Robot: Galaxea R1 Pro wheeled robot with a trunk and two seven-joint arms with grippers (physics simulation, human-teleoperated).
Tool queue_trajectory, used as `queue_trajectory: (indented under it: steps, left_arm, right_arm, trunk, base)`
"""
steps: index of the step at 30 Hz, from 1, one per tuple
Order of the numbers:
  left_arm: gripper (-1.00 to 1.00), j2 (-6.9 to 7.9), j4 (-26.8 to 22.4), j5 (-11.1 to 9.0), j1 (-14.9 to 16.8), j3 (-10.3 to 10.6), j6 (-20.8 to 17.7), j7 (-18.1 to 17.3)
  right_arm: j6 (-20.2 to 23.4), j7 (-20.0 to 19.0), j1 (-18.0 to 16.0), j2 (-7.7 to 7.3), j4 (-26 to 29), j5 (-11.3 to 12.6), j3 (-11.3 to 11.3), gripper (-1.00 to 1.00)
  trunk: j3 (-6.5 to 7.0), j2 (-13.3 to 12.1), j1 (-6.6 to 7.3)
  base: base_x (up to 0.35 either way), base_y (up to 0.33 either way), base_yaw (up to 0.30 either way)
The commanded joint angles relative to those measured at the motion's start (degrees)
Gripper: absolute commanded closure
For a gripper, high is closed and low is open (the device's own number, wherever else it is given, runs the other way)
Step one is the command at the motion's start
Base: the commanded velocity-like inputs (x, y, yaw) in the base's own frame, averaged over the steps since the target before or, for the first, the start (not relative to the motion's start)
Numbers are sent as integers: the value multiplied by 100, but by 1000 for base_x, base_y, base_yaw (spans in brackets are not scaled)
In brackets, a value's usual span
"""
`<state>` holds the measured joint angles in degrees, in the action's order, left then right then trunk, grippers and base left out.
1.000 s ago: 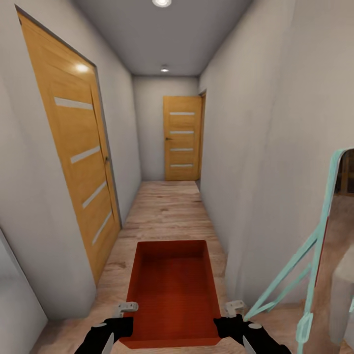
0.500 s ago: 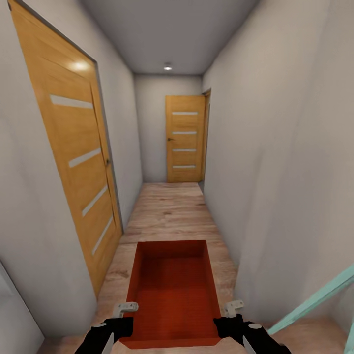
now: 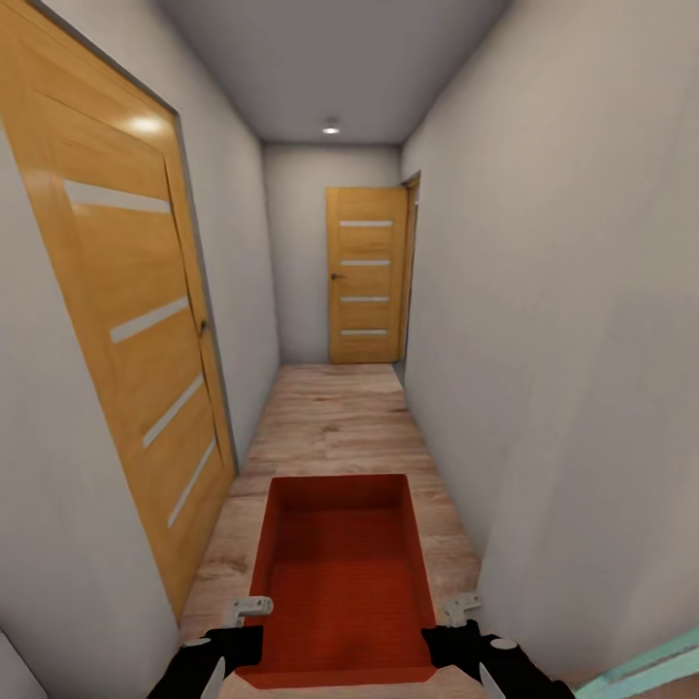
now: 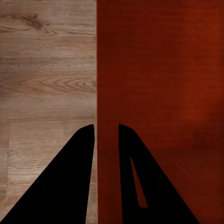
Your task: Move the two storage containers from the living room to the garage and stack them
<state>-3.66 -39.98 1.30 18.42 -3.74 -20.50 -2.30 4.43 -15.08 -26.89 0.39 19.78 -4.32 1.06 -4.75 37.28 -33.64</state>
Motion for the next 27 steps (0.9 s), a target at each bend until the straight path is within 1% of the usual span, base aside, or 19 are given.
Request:
queue_trajectory:
  steps: [1, 12, 24, 27]
  left_arm:
    - [100, 138, -1, 160, 4, -48, -33, 107]
    - [100, 131, -1, 160, 4, -48, -33, 107]
    - [100, 129, -1, 160, 4, -48, -33, 107]
    - [100, 129, -1, 160, 4, -48, -33, 107]
  right_arm:
    - [-74, -452, -1, -4, 26, 62, 140, 100]
    - [-74, -452, -1, -4, 26, 62, 140, 100]
    - [-74, -452, -1, -4, 26, 62, 140, 100]
    - [-74, -452, -1, -4, 26, 62, 140, 100]
  trunk:
    - [-10, 8, -5]
    - [-10, 8, -5]
    - [-10, 8, -5]
    - [-10, 8, -5]
  base:
    - [328, 0, 0]
    - [328, 0, 14]
    - [328, 0, 234]
    - [329, 0, 52]
